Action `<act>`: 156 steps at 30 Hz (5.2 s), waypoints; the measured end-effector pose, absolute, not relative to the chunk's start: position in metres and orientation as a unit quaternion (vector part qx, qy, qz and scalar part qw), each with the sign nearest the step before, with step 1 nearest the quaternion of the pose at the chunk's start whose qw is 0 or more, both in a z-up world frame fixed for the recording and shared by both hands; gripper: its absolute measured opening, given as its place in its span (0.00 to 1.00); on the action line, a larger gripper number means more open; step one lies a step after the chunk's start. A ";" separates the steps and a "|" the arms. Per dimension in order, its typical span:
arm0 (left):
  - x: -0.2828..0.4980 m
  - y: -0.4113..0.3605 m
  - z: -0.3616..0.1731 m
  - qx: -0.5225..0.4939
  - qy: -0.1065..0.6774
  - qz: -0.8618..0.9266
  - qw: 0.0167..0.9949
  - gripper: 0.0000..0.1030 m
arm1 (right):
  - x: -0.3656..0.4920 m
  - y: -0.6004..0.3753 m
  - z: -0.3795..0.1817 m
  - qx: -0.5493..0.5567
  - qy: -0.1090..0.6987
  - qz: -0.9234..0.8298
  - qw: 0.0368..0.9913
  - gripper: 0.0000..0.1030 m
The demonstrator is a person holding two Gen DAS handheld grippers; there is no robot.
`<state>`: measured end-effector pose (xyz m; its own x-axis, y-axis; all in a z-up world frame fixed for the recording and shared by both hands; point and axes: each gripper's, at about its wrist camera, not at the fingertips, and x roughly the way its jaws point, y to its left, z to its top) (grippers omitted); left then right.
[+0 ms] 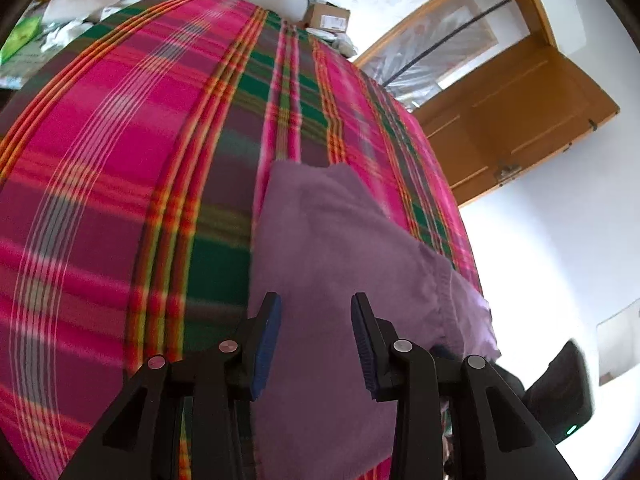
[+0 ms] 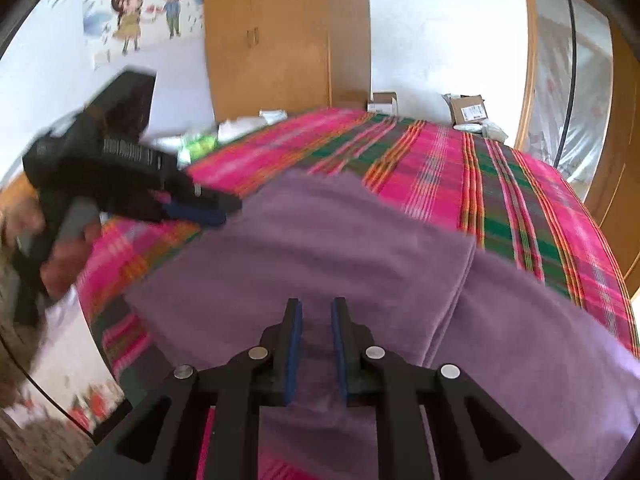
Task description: Fold clothes
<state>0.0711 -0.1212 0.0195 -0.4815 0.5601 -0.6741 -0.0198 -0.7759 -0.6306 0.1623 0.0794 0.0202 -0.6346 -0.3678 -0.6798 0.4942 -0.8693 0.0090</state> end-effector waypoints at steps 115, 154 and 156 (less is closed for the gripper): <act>0.040 -0.128 -0.026 -0.513 -0.392 0.708 0.284 0.26 | 0.197 -0.004 0.032 0.288 0.092 -0.912 0.279 0.10; 0.047 -0.233 -0.009 -0.445 -0.426 0.749 0.242 0.10 | 0.196 -0.121 0.039 0.298 0.123 -0.862 0.390 0.09; 0.046 -0.241 -0.017 -0.450 -0.426 0.748 0.237 0.10 | 0.191 -0.121 0.034 0.308 0.120 -0.859 0.392 0.09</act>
<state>0.0455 -0.2411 -0.0174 -0.4823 0.7384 -0.4713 0.0288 -0.5244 -0.8510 0.1907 -0.1208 0.0341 -0.5030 -0.5990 -0.6230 0.7472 -0.6637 0.0349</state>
